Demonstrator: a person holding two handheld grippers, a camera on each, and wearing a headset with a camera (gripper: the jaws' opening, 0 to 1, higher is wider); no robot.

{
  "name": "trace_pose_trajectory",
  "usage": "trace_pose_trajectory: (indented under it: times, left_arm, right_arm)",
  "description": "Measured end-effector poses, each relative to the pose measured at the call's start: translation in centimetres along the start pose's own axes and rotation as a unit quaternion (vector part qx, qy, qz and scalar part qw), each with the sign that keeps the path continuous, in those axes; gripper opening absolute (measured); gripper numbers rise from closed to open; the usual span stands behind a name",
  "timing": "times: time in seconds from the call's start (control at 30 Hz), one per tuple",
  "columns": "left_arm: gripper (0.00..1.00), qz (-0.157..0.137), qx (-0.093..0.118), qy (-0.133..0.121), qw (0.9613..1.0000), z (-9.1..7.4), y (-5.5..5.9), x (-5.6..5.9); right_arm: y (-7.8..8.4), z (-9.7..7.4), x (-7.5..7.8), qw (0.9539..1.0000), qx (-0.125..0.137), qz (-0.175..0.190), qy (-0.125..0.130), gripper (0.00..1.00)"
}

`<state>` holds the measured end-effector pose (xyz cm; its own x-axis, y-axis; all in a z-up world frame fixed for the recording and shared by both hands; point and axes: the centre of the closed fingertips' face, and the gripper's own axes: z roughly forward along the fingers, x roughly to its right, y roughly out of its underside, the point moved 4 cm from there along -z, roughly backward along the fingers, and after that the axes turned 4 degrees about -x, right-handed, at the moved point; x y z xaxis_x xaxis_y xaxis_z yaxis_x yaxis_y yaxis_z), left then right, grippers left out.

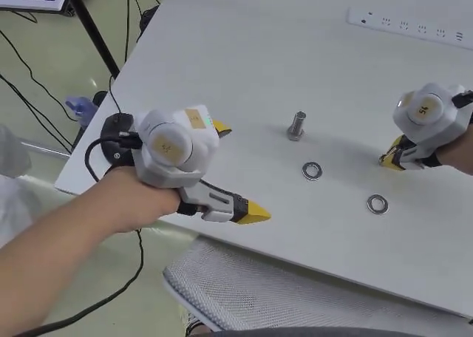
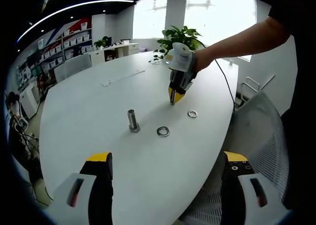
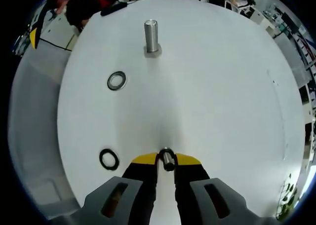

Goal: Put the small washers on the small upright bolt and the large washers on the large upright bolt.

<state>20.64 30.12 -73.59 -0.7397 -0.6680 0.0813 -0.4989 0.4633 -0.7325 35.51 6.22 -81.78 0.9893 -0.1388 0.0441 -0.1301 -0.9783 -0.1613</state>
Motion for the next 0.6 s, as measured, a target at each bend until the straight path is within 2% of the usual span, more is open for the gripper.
trace_pose_trajectory:
  times: [0.4, 0.6]
  left_arm:
    - [0.89, -0.001, -0.004, 0.005, 1.0, -0.12, 0.26, 0.31]
    - [0.88, 0.0, -0.005, 0.004, 1.0, -0.2, 0.23, 0.3]
  right_arm:
    - [-0.03, -0.01, 0.17, 1.0, 0.001, -0.003, 0.001, 0.14]
    - [-0.19, 0.11, 0.1, 1.0, 0.007, -0.004, -0.002, 0.21]
